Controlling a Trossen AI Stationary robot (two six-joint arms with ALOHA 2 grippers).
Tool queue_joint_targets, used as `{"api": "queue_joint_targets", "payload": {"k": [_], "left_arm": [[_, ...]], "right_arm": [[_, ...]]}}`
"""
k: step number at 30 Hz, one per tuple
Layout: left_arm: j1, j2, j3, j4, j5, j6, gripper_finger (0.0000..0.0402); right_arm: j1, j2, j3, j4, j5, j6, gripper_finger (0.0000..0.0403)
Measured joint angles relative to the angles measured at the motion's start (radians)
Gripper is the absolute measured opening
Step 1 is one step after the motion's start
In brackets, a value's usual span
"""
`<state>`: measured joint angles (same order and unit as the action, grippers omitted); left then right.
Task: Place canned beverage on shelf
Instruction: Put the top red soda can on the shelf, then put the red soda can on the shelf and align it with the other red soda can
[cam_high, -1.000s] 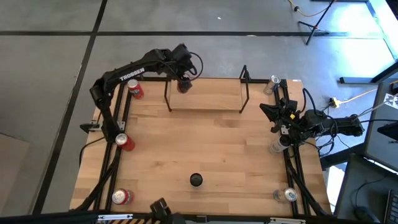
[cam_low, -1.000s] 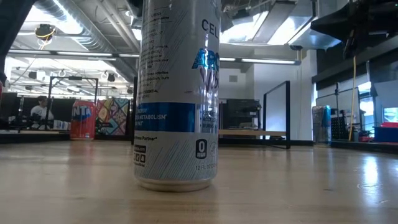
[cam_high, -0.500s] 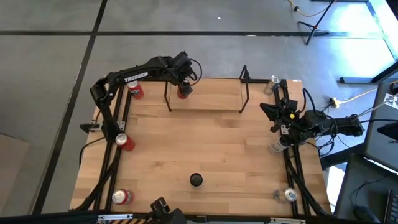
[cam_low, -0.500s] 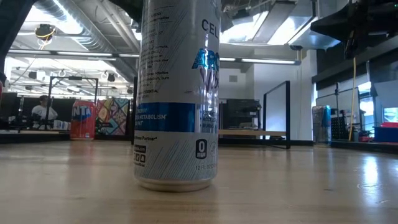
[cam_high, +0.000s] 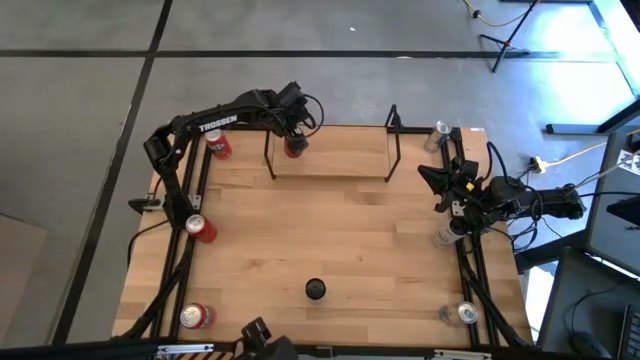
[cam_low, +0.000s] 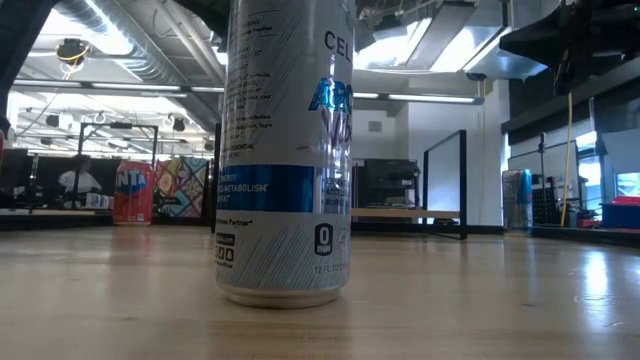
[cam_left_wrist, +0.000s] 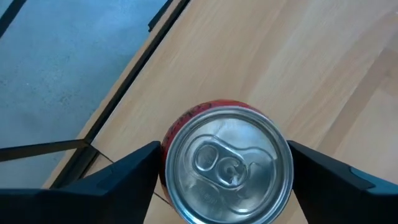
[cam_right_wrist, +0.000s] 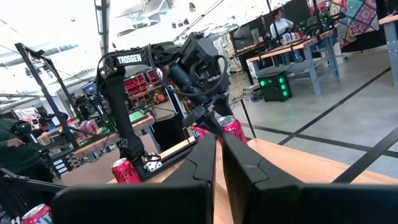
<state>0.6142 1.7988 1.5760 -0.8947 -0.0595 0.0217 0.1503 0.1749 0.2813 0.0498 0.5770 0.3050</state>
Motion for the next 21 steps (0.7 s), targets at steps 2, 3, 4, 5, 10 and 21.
{"api": "queue_joint_targets", "payload": {"k": [2, 3, 4, 5, 10, 21], "left_arm": [[0.0, -0.01, 0.026, -0.003, 0.0, 0.015, 0.0323], [-0.001, -0.018, 0.04, -0.006, 0.001, 0.016, 0.0323], [-0.001, -0.026, 0.052, -0.007, 0.002, 0.017, 0.0324], [-0.001, -0.032, 0.061, -0.007, 0.002, 0.02, 0.0324], [-0.008, -0.055, 0.114, -0.015, 0.003, 0.083, 0.0325], [-0.102, -0.252, 0.209, -0.075, -0.145, 0.137, 0.0326]], "right_arm": [[0.0, 0.0, 0.0, 0.0, 0.0, 0.0, 0.0019], [0.0, 0.0, 0.0, 0.0, 0.0, 0.0, 0.0019], [0.0, 0.0, 0.0, 0.0, 0.0, 0.0, 0.0019], [0.0, 0.0, 0.0, 0.0, 0.0, 0.0, 0.0019], [0.0, 0.0, 0.0, 0.0, 0.0, 0.0, 0.0019], [0.0, 0.0, 0.0, 0.0, 0.001, 0.058, 0.0019]]}}
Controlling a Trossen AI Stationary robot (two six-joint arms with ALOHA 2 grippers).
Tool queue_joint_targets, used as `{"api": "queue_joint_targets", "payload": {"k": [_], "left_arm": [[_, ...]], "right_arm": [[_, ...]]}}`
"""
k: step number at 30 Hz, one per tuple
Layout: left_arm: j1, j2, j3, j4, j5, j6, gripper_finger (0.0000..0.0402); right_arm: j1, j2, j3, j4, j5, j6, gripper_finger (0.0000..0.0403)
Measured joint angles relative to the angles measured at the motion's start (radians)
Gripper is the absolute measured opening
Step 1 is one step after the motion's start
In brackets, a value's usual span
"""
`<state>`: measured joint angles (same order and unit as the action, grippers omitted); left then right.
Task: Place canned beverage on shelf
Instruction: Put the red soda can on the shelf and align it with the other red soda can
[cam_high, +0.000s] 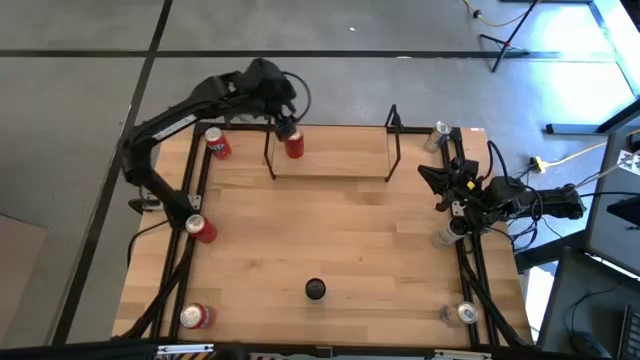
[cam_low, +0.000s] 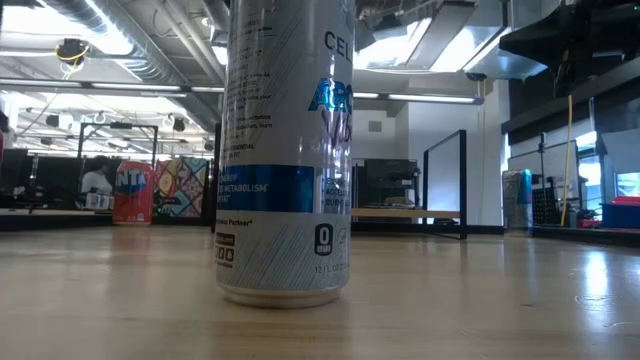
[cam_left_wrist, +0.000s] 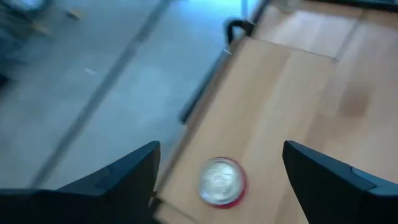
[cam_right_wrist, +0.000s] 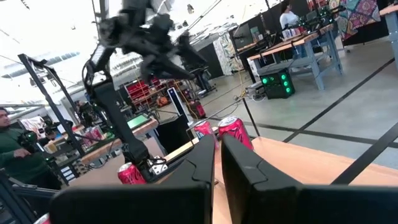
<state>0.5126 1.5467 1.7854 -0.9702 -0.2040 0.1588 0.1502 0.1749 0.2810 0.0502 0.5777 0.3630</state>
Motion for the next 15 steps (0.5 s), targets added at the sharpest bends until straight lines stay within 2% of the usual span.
{"api": "queue_joint_targets", "payload": {"k": [2, 4, 7, 12, 15], "left_arm": [[-0.037, -0.044, 0.0, -0.041, -0.079, -0.039, 0.0326], [-0.076, -0.083, 0.0, -0.086, -0.092, -0.094, 0.0326], [-0.136, -0.134, 0.0, -0.206, -0.065, -0.233, 0.0326], [-0.224, -0.191, 0.0, -0.468, 0.053, -0.48, 0.0326], [-0.28, -0.203, -0.004, -0.618, 0.068, -0.589, 0.0326]], "right_arm": [[0.0, 0.0, 0.0, 0.0, 0.011, 0.001, 0.0019], [0.0, 0.0, 0.0, 0.0, 0.017, 0.001, 0.0019], [0.0, 0.0, 0.0, 0.0, 0.017, 0.0, 0.0019], [0.0, 0.0, 0.0, -0.003, 0.007, -0.001, 0.0019], [0.0, 0.0, 0.0, -0.016, 0.006, -0.001, 0.0019]]}}
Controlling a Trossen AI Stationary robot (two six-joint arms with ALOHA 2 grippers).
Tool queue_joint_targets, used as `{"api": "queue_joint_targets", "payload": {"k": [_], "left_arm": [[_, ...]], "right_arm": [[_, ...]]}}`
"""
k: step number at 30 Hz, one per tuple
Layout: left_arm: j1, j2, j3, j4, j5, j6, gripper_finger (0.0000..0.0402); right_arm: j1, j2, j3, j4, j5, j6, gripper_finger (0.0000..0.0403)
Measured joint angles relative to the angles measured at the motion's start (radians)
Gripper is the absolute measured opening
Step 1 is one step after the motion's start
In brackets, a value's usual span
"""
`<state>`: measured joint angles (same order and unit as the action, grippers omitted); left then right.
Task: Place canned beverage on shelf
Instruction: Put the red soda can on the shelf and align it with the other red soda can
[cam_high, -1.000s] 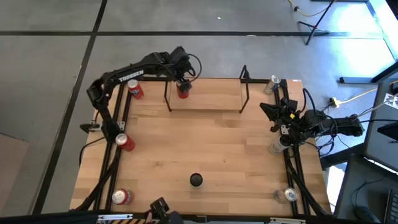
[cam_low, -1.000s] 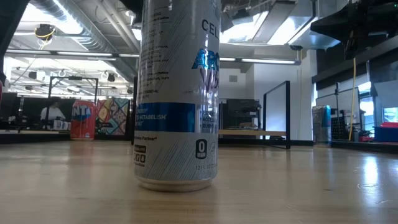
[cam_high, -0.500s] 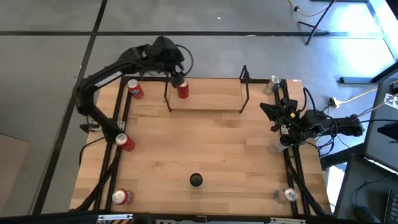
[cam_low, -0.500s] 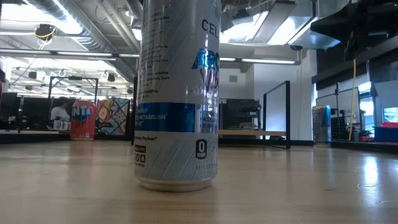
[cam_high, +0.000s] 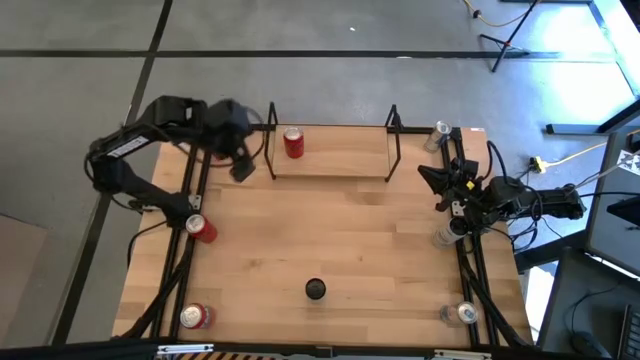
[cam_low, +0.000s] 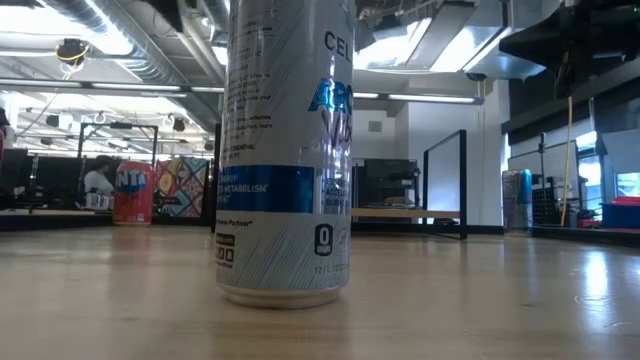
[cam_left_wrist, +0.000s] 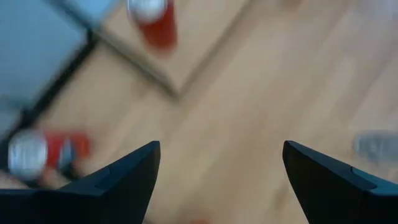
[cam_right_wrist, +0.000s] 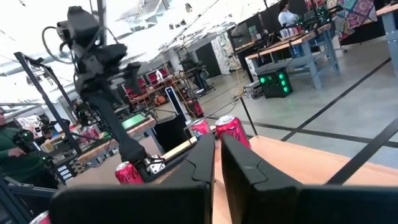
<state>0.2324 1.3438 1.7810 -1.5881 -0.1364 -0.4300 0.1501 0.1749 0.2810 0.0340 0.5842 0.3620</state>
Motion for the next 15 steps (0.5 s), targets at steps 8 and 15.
{"api": "queue_joint_targets", "payload": {"k": [8, 15], "left_arm": [[-0.13, -0.123, -0.199, 0.018, 0.026, -0.119, 0.0325], [-0.208, -0.256, -0.409, 0.016, 0.13, -0.099, 0.0318]], "right_arm": [[0.0, 0.0, 0.0, -0.068, -0.064, 0.002, 0.0019], [0.0, -0.001, 0.0, -0.068, -0.106, 0.003, 0.0019]]}}
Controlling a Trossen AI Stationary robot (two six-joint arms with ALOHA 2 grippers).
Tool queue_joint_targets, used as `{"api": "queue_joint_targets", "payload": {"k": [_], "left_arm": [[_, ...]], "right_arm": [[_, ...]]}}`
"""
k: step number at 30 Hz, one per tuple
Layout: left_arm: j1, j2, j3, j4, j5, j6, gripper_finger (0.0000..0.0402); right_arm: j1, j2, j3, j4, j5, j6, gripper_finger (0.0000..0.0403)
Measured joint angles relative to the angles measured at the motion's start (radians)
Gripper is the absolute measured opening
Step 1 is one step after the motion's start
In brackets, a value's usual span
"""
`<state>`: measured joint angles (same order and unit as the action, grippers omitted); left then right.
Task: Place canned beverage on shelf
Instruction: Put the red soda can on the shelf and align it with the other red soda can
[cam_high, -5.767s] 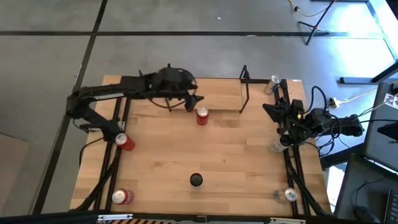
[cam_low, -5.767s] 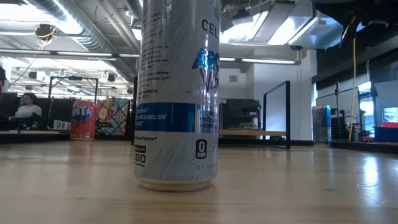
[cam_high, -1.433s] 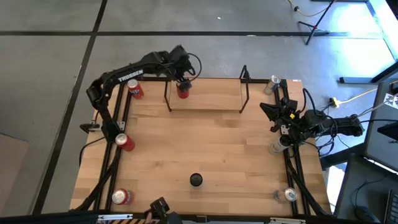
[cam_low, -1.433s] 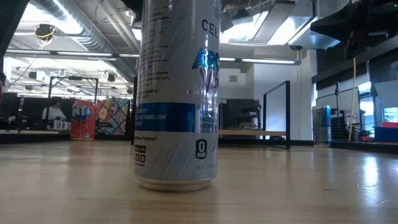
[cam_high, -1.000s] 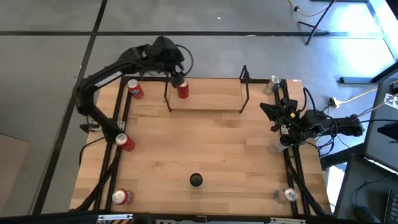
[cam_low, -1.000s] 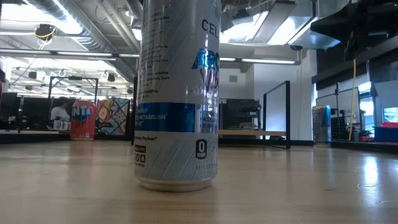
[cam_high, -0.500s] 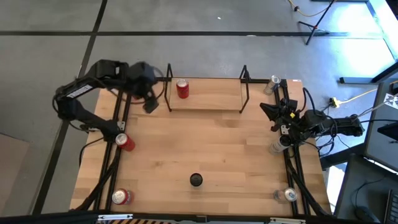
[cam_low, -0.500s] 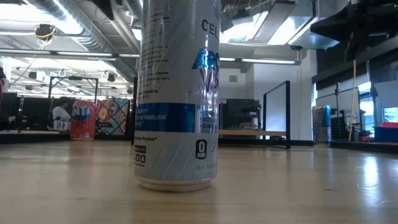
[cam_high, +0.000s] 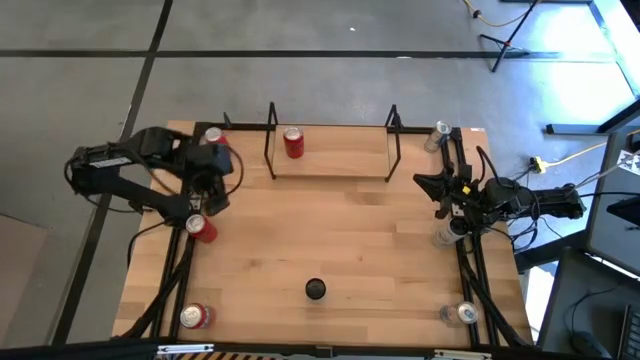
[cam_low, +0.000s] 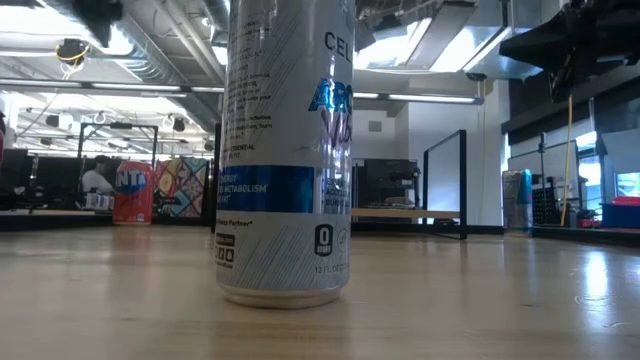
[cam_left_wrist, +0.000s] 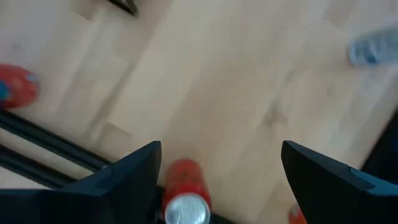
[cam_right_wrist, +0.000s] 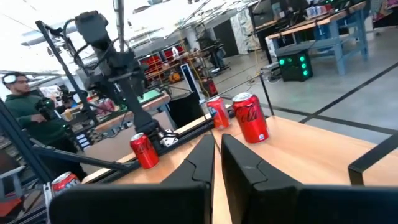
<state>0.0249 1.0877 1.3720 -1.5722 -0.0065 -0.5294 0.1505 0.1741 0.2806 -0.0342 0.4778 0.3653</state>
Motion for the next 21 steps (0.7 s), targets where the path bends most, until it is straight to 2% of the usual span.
{"api": "queue_joint_targets", "payload": {"k": [10, 21], "left_arm": [[-0.139, -0.072, -0.269, 0.001, -0.001, 0.034, 0.0318], [-0.246, -0.191, -0.437, 0.0, 0.025, -0.031, 0.0318]], "right_arm": [[0.0, 0.0, 0.0, -0.024, 0.001, 0.0, 0.0019], [0.0, 0.0, 0.0, -0.024, 0.037, 0.0, 0.0019]]}}
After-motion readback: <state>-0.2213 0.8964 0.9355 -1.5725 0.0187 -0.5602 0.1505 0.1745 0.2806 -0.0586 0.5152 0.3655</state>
